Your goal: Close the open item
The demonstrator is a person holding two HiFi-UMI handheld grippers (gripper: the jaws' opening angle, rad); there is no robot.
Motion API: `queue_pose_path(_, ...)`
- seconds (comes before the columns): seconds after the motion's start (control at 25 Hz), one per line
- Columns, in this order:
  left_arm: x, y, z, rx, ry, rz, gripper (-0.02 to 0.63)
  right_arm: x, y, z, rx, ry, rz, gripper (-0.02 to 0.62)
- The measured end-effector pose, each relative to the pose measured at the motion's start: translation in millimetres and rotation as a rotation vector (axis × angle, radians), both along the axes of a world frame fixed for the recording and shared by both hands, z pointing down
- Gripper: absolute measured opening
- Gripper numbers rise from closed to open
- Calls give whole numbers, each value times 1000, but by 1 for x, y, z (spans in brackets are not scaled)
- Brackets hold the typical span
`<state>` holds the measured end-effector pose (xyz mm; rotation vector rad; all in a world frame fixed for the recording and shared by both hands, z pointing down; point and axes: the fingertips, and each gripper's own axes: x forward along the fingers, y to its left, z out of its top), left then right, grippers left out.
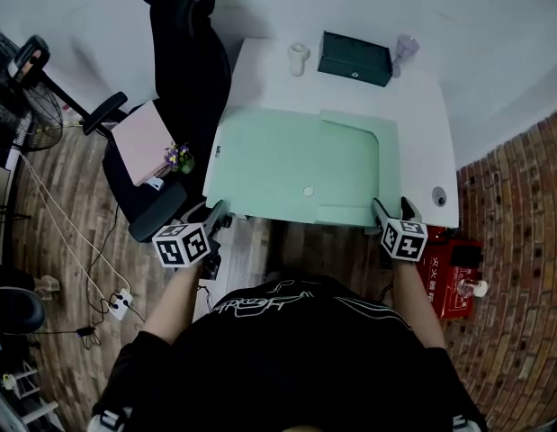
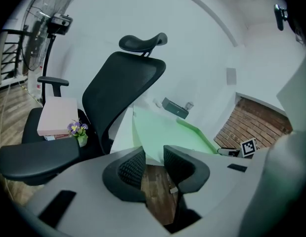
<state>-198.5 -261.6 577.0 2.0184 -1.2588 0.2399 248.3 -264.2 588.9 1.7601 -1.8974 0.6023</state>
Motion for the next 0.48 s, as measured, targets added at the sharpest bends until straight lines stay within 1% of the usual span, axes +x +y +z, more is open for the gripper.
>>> queue_pose_path(0.2,9,0,-22,44,-15,14,116,1,1,-1,-13,6,-1,362)
queue_pose_path(0.48,32,4,-60,105,-68,37,103,5,5,-1,-34,-6,1,362)
